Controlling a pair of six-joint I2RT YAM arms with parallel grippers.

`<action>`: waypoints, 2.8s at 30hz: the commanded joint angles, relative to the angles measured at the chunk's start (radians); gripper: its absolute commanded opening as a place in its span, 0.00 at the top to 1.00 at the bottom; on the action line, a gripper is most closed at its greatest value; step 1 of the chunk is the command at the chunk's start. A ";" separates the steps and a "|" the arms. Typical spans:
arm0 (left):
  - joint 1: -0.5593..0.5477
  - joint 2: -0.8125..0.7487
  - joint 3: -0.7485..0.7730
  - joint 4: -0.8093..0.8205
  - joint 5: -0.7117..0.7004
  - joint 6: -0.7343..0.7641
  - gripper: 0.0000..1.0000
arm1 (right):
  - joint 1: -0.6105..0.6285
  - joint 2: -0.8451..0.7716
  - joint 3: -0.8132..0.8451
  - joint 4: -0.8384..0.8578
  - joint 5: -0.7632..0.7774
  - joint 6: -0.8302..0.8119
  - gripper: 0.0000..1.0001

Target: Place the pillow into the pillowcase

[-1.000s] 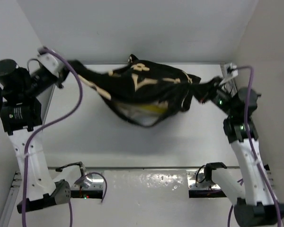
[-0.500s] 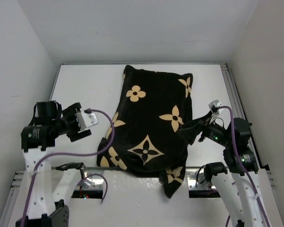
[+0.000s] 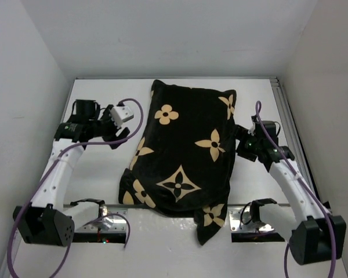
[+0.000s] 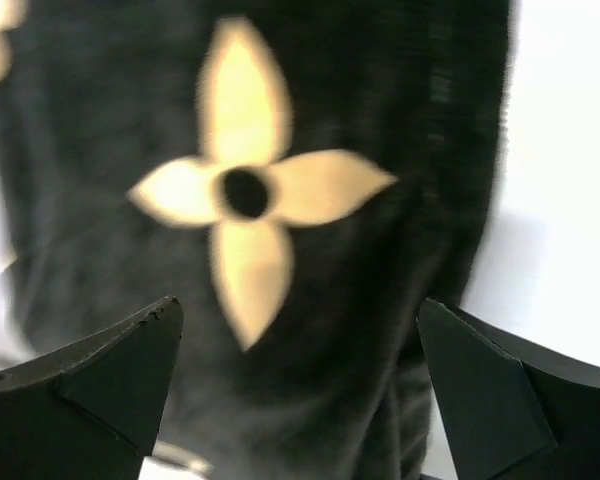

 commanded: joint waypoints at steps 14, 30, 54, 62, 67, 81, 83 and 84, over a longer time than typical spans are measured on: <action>0.032 0.065 -0.015 0.208 -0.137 -0.216 0.27 | 0.197 1.074 0.893 0.153 0.052 -0.100 0.94; 0.141 0.425 0.121 0.433 -0.200 -0.424 0.19 | 0.147 0.720 0.553 0.484 0.306 0.085 0.01; -0.017 0.813 0.106 0.625 -0.321 -0.299 0.48 | 0.260 0.884 0.332 0.588 0.226 0.498 0.45; -0.230 0.569 -0.120 0.350 -0.164 0.008 0.47 | 0.145 1.146 1.032 0.457 0.154 0.282 0.70; -0.276 0.527 -0.057 0.315 -0.209 -0.127 0.30 | 0.093 1.275 1.362 0.271 -0.017 0.215 0.19; 0.185 0.473 0.305 0.079 -0.021 -0.339 0.14 | 0.115 0.637 0.490 0.283 0.199 -0.053 0.71; 0.238 0.461 0.284 0.106 -0.034 -0.403 0.11 | 0.152 0.657 0.486 0.238 0.215 -0.041 0.47; 0.291 0.457 0.265 0.152 -0.053 -0.431 0.08 | 0.186 0.664 0.481 0.235 0.228 -0.017 0.36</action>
